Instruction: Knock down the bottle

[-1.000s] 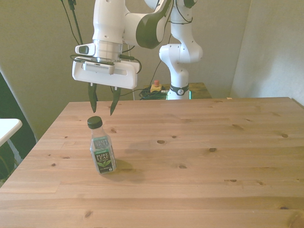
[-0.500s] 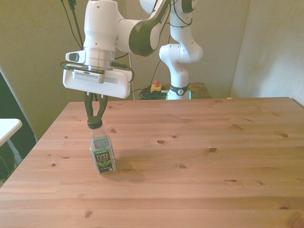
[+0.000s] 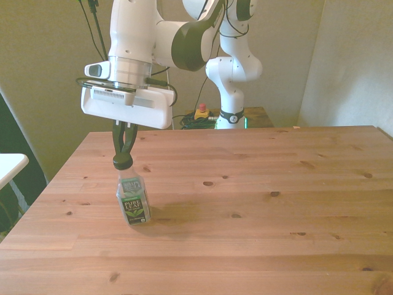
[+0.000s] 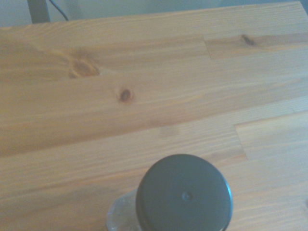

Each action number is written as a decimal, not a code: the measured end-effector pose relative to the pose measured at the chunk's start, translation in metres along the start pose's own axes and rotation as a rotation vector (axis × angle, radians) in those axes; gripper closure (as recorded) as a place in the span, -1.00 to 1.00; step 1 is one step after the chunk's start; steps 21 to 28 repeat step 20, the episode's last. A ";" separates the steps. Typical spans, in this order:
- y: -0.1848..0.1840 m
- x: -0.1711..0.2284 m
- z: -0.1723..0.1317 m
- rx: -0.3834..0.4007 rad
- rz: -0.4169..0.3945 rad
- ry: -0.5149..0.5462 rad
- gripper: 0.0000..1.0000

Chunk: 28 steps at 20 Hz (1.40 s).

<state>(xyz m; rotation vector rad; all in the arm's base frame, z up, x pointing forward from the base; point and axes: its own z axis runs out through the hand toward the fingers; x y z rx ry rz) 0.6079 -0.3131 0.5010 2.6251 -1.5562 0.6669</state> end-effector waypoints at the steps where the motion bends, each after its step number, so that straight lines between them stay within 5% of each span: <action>1: -0.006 -0.001 0.000 0.004 0.013 0.002 1.00; 11: -0.053 0.007 0.034 -0.001 0.100 0.026 1.00; 28: -0.069 0.004 0.043 0.029 0.133 0.040 1.00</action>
